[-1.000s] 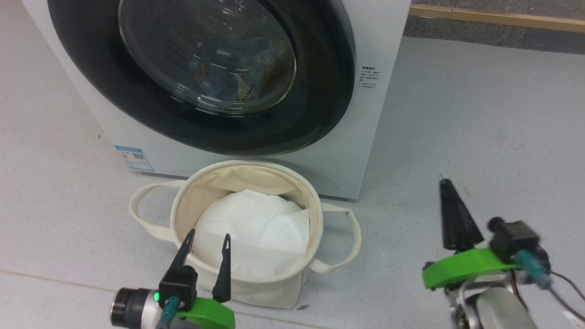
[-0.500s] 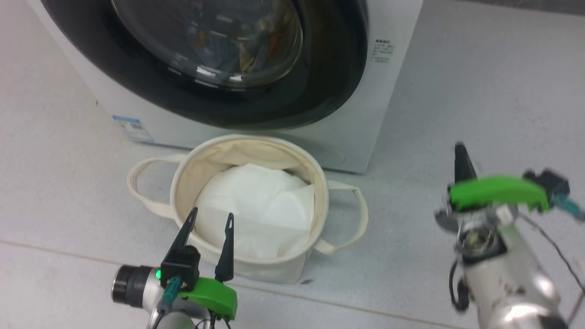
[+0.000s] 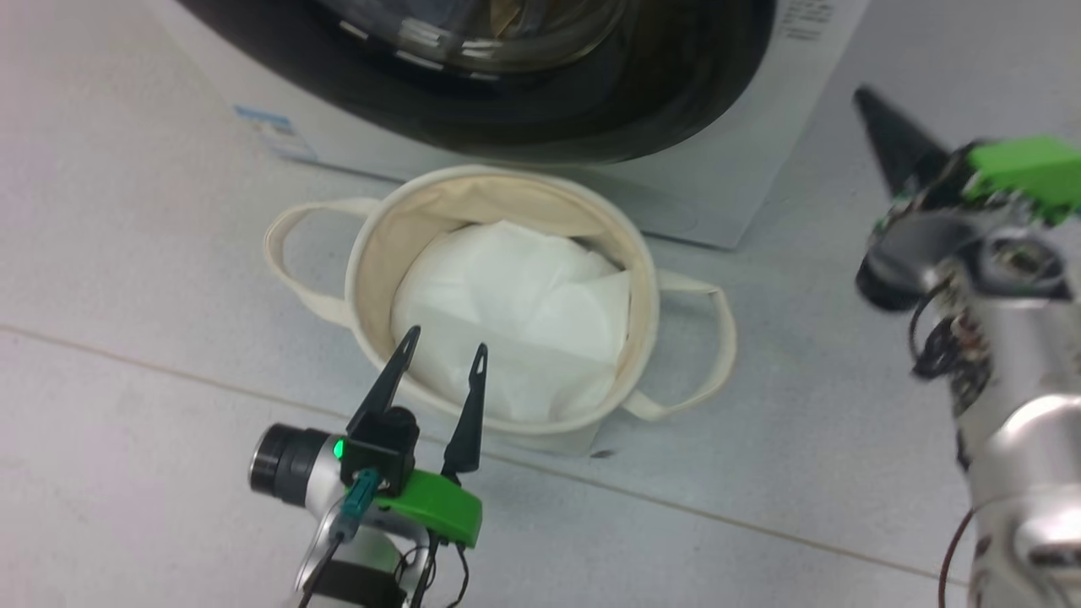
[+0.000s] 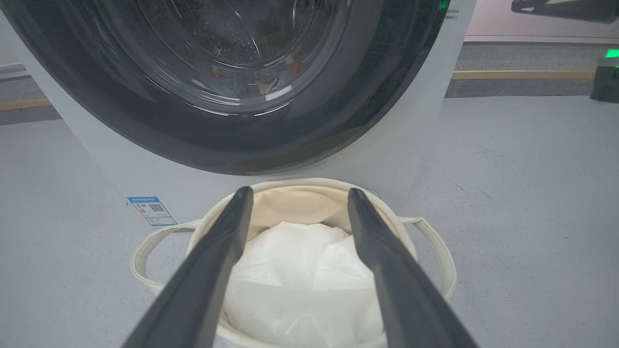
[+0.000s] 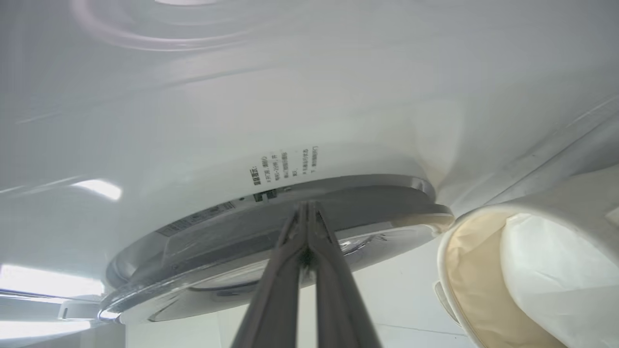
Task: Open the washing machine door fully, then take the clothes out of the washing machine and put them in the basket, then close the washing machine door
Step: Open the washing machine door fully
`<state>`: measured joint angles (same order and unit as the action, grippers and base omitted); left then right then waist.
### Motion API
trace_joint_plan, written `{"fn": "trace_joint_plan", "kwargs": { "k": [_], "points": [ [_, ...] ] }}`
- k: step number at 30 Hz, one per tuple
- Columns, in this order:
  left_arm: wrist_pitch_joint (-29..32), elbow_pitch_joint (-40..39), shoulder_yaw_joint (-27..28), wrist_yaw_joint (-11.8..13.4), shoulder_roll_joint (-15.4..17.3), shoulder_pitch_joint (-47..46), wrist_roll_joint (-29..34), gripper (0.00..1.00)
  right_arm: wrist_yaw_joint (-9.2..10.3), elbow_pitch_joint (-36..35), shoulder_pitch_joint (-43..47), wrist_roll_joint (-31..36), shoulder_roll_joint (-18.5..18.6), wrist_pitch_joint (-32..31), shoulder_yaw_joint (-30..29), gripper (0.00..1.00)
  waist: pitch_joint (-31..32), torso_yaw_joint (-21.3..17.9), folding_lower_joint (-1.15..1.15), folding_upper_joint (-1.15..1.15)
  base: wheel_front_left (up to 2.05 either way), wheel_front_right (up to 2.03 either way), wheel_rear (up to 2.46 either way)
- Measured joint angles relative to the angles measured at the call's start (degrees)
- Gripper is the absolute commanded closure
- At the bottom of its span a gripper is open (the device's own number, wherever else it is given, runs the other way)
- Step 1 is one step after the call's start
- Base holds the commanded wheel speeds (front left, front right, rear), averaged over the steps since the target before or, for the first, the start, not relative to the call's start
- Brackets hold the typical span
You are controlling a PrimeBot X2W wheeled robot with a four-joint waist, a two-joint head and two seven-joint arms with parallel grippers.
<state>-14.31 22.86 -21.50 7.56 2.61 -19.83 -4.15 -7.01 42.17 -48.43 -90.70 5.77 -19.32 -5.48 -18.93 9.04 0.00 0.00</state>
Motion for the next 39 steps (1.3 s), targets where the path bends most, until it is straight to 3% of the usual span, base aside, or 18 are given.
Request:
{"fn": "trace_joint_plan", "kwargs": {
  "k": [9,25,31,37,39],
  "points": [
    [0.0,-1.3,-2.4,0.8,-0.3,-3.2,-2.3,0.00,0.00,4.6,-11.7,-6.8,1.5,-9.4,-1.4,1.00,-6.3,3.1,0.00,0.00,0.00,0.00,0.00],
    [0.0,-2.1,-6.1,2.9,-0.5,-8.1,-5.8,0.00,0.00,10.1,-20.7,-5.8,3.2,-13.2,1.8,1.00,-11.8,5.7,0.00,0.00,0.00,0.00,0.00],
    [0.0,-2.0,-7.0,3.6,-0.6,-9.1,-6.1,0.00,0.00,11.4,-20.1,-3.6,3.8,-15.1,4.7,1.00,-10.6,5.5,0.00,0.00,0.00,0.00,0.00],
    [0.0,-1.8,-6.9,3.5,-0.6,-8.3,-7.1,0.00,0.00,9.2,-13.2,-3.4,1.9,-15.4,6.5,1.00,-7.3,5.0,0.00,0.00,0.00,0.00,0.00],
    [0.0,-1.3,-7.2,2.0,-0.6,-7.3,-7.1,0.00,0.00,7.5,-10.2,-1.5,1.3,-15.4,8.8,1.00,-5.9,4.8,0.00,0.00,0.00,0.00,0.00]
  ]
}}
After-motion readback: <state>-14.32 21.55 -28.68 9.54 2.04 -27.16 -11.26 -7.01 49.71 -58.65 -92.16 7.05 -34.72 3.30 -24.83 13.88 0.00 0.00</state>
